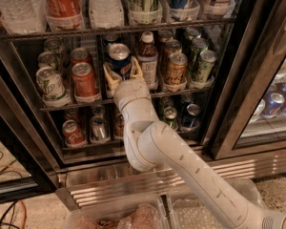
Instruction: Pick pepsi can from middle shelf of fridge
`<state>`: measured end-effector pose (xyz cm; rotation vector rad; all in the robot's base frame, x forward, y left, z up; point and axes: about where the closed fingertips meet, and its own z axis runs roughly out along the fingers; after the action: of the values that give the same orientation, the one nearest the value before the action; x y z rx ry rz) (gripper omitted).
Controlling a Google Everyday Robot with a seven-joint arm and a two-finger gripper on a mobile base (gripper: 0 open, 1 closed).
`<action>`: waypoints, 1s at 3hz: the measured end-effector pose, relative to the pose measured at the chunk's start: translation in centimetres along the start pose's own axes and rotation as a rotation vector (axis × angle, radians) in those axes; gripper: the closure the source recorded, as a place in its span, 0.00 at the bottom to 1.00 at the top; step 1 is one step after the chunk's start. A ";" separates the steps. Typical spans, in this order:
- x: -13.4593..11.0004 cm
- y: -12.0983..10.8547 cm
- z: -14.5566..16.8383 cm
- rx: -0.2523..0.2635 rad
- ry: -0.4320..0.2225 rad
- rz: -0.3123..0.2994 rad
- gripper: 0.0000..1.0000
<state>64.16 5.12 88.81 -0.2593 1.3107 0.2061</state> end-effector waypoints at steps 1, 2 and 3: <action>-3.1 -0.9 -2.0 -0.022 -0.066 -0.021 1.00; -3.4 -1.7 -5.2 -0.054 -0.069 -0.017 1.00; -2.2 -2.3 -8.3 -0.076 -0.028 0.014 1.00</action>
Offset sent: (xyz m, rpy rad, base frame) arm -0.0898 -0.0560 0.0122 -0.0070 -0.0514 0.1032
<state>56.62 0.36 89.14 -0.3105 1.2783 0.2706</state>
